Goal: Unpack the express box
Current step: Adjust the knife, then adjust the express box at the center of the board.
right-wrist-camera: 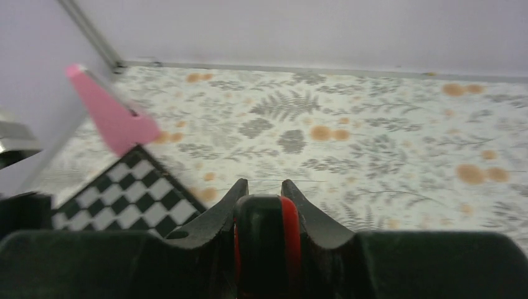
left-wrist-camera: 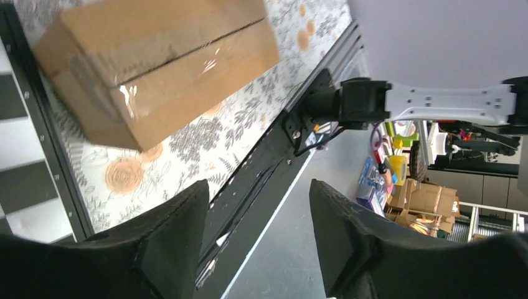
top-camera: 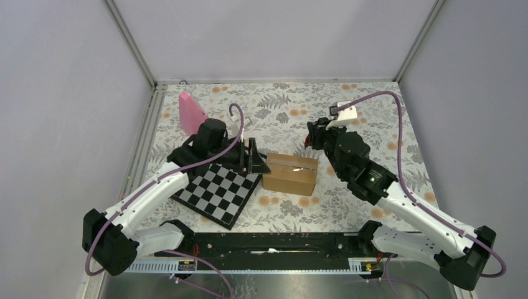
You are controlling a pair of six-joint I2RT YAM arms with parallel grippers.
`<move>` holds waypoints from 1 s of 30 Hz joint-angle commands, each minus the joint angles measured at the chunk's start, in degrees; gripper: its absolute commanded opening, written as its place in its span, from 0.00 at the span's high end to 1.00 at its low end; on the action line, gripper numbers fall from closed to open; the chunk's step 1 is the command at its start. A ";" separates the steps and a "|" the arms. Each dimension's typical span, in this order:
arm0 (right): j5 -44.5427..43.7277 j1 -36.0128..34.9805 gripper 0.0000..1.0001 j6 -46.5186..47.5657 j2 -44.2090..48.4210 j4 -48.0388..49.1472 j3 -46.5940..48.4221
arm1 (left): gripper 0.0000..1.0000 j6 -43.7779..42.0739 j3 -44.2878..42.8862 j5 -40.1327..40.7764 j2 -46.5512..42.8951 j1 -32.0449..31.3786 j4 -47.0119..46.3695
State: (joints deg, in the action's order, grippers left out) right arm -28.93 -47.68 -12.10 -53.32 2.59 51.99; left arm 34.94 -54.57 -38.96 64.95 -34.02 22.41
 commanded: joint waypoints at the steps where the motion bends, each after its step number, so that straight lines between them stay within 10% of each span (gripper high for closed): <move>1: -11.49 0.15 1.00 12.51 -2.84 6.95 -0.55 | 0.41 -1.38 2.49 6.47 -0.08 -2.76 6.09; 15: 10.80 14.39 1.00 17.45 -13.04 17.88 -6.57 | 0.63 16.33 14.09 11.32 9.49 -6.65 -15.18; 30: 20.33 14.43 1.00 4.04 -9.64 6.14 -10.65 | 0.75 19.66 12.80 9.81 18.64 0.62 -25.13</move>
State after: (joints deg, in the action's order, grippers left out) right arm -12.49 -33.36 -2.39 -67.94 11.25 41.54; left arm 53.89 -40.03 -29.28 82.59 -33.91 2.02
